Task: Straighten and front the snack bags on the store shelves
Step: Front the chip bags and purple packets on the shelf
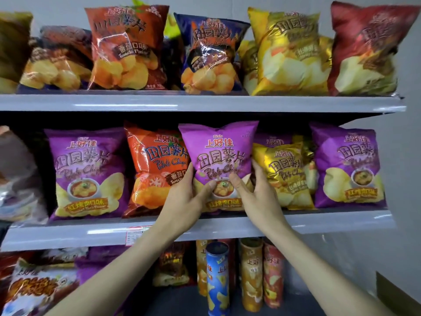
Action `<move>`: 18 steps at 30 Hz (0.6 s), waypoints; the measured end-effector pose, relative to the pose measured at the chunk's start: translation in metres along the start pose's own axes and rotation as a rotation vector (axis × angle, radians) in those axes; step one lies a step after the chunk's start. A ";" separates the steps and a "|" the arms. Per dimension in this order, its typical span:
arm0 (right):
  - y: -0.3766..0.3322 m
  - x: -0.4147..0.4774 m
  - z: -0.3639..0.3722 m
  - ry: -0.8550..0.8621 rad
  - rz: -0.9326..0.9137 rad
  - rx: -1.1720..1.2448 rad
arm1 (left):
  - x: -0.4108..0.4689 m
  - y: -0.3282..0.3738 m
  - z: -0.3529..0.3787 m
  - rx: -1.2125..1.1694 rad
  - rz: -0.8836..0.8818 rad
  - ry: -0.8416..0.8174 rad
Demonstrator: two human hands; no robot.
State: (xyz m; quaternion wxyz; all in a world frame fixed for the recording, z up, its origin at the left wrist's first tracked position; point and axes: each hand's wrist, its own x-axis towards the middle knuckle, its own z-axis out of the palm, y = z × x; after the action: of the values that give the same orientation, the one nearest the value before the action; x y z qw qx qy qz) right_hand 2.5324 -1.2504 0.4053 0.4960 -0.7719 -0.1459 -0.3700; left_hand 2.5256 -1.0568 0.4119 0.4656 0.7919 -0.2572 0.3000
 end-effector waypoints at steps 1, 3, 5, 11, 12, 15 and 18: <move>0.000 0.003 0.001 0.002 -0.010 -0.059 | 0.002 -0.001 0.000 0.063 -0.015 0.006; -0.001 0.009 0.003 -0.001 0.010 -0.134 | 0.007 -0.001 -0.001 0.177 -0.034 0.018; -0.002 0.014 0.005 0.000 0.055 -0.175 | 0.011 0.003 -0.001 0.245 -0.036 0.035; 0.002 0.005 -0.002 -0.061 0.081 -0.212 | 0.007 0.009 -0.001 0.320 -0.047 0.022; 0.005 0.001 -0.005 -0.075 0.062 -0.213 | 0.004 0.011 -0.003 0.357 -0.043 0.022; 0.008 -0.014 -0.018 -0.141 0.035 -0.231 | -0.005 0.016 -0.008 0.419 -0.016 -0.002; 0.008 -0.036 -0.032 -0.207 -0.001 -0.338 | -0.021 0.019 -0.013 0.445 0.000 -0.025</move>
State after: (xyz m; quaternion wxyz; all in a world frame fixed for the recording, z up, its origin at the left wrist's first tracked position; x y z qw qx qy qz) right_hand 2.4993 -1.2774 0.3819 0.3416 -0.8780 -0.1326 -0.3081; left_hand 2.4950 -1.0507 0.4126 0.2761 0.8788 -0.1901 0.3396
